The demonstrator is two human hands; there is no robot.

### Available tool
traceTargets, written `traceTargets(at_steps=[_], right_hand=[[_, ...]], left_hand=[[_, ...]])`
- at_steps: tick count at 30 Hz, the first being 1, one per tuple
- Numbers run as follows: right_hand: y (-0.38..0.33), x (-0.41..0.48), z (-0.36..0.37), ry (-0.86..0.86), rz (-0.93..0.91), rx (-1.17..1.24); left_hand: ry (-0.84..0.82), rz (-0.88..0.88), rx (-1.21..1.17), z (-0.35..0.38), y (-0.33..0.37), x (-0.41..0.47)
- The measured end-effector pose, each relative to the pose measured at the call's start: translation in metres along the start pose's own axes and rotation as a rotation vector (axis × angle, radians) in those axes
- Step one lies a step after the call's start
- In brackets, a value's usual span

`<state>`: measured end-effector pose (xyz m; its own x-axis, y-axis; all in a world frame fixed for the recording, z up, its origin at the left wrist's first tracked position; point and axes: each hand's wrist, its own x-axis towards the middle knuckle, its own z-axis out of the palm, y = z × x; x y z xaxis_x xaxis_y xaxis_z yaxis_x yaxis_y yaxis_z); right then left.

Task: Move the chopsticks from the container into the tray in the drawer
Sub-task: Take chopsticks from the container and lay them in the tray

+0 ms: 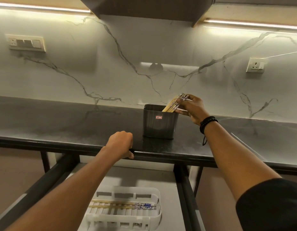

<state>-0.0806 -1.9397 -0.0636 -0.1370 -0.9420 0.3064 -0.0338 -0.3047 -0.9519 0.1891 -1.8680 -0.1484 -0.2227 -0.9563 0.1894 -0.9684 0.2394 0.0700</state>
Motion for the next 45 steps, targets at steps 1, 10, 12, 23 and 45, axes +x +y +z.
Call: traceTargets(at_steps=[1,10,12,23,45], right_hand=[[0.000,0.000,-0.001,-0.001,0.013,0.002],[-0.005,-0.005,-0.003,0.046,-0.022,0.030],[-0.010,-0.007,-0.004,0.066,-0.045,0.034],[-0.047,-0.036,-0.024,0.207,-0.187,0.077],[-0.025,-0.167,0.003,0.382,-0.208,0.687]], left_hand=[[0.004,-0.001,0.003,0.000,0.001,-0.001],[0.035,0.004,0.023,0.002,-0.001,0.001],[0.033,0.011,0.022,0.003,-0.002,0.001],[0.109,0.002,-0.076,0.022,-0.004,-0.016],[0.458,-0.154,-1.194,0.041,0.032,-0.080]])
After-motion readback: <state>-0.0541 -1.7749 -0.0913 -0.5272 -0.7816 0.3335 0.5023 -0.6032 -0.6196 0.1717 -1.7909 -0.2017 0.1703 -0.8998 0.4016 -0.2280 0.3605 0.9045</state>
